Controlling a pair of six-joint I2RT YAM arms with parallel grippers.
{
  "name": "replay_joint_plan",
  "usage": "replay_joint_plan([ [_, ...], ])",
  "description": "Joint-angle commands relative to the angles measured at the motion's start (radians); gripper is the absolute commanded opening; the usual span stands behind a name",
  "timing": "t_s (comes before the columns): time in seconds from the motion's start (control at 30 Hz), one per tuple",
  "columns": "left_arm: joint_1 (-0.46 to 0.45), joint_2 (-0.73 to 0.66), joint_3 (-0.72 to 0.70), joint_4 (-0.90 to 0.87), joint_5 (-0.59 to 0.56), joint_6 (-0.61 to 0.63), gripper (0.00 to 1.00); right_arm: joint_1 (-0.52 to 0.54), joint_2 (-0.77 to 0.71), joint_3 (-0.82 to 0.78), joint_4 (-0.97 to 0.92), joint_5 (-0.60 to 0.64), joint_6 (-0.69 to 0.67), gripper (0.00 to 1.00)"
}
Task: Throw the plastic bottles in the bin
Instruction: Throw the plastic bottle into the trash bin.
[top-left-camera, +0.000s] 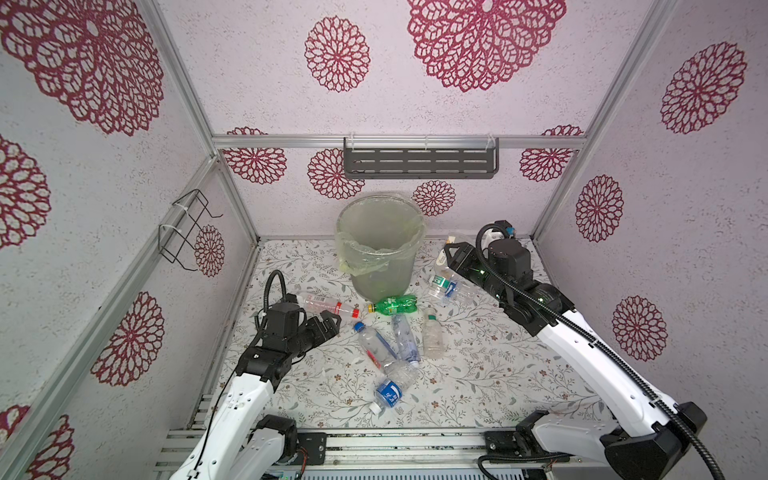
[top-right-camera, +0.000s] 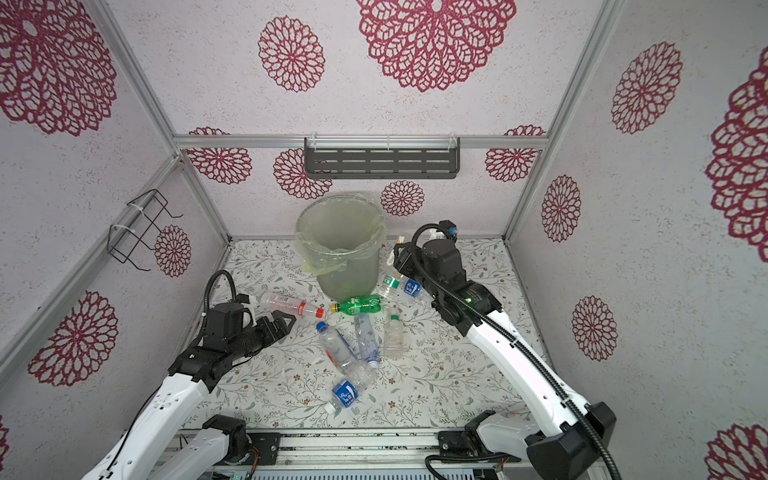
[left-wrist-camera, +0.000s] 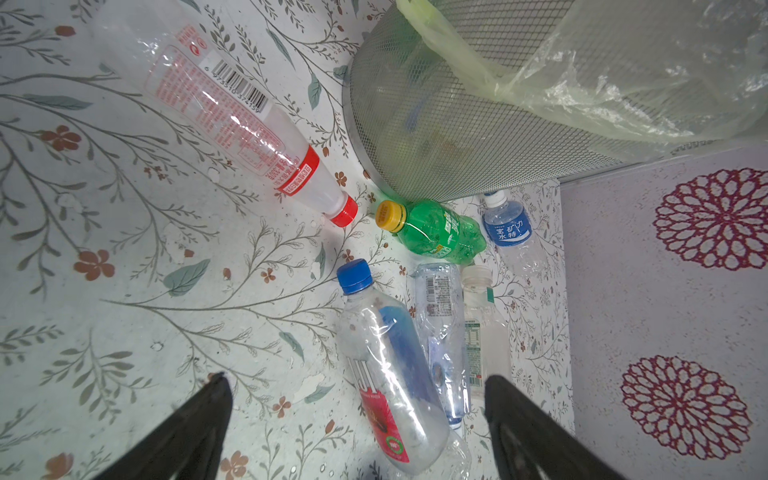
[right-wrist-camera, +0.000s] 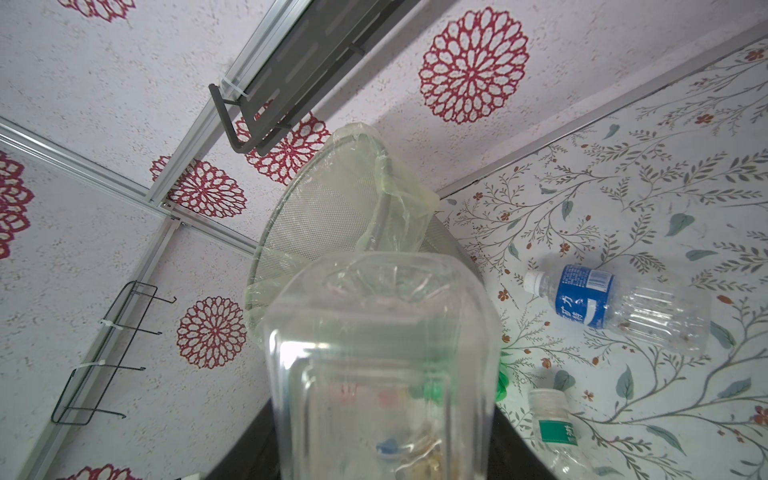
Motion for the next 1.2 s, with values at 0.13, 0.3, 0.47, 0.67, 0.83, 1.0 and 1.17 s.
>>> replay_joint_plan([
  [0.13,-0.001,-0.006,0.002,-0.027,-0.006,0.030,0.97,-0.003,-0.077,-0.023,0.025,-0.008,0.003,0.50],
  [0.3,0.000,-0.011,-0.004,-0.027,0.010,0.024,0.97,0.002,-0.024,0.016,0.045,-0.041,0.002,0.50],
  [0.47,-0.001,-0.017,-0.005,-0.037,0.020,0.019,0.97,0.010,0.057,0.081,0.077,-0.067,0.002,0.49],
  [0.67,-0.001,-0.022,0.011,-0.043,0.026,0.014,0.97,0.011,0.323,0.403,0.076,-0.103,-0.051,0.50],
  [0.83,-0.001,-0.023,0.031,-0.048,0.038,0.011,0.97,-0.005,0.737,0.966,-0.119,-0.072,-0.117,0.70],
  [1.0,-0.001,-0.040,0.056,-0.083,0.034,0.011,0.97,-0.012,1.011,1.484,-0.373,-0.089,-0.104,0.99],
  [1.17,-0.001,-0.066,0.069,-0.111,0.017,0.020,0.97,0.011,0.714,0.948,-0.073,-0.080,-0.121,0.99],
])
